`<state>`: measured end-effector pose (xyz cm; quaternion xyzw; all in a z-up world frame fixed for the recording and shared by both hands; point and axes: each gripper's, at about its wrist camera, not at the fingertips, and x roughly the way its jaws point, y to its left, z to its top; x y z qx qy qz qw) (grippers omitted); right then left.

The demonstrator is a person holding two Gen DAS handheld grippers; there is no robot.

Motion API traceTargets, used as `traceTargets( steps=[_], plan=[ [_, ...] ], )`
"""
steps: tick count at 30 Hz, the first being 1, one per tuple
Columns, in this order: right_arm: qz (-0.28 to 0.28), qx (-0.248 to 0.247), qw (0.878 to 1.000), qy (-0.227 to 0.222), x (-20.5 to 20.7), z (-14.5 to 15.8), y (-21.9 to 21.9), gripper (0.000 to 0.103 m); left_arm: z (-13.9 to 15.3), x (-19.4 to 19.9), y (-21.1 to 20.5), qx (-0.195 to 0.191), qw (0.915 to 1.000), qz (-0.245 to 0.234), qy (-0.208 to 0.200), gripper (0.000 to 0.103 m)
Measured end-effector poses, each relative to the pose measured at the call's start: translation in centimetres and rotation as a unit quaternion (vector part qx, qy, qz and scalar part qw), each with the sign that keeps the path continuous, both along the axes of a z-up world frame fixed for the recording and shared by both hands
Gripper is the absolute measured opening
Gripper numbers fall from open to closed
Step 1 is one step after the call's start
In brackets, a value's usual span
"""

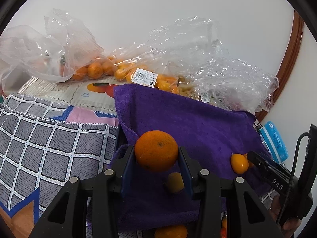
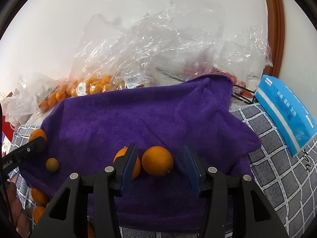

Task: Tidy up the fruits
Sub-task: 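Open the right gripper over the towel while the left lowers and opens on its tangerine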

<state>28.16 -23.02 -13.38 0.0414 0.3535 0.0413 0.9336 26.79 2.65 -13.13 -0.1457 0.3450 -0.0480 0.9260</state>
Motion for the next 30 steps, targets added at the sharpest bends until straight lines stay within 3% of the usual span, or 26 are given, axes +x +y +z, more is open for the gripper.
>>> traceTargets(
  steps=[11,17,23,30],
  plan=[
    [-0.012,0.018,1.000,-0.012,-0.3,0.6,-0.7,0.054,-0.2,0.0,0.1,-0.013,0.9998,-0.011,0.005,0.041],
    [-0.008,0.028,0.999,-0.025,-0.9,1.2,-0.9,0.057,0.0,-0.2,0.4,-0.033,0.9991,-0.025,-0.004,0.047],
    [-0.008,0.024,0.999,-0.025,-1.1,1.5,-0.7,0.058,0.3,-0.5,1.0,-0.047,0.9988,-0.011,-0.012,0.047],
    [0.007,0.007,0.998,-0.055,-2.9,2.8,0.2,0.058,1.1,-1.2,1.0,-0.024,0.9991,0.010,-0.034,0.047]
  ],
)
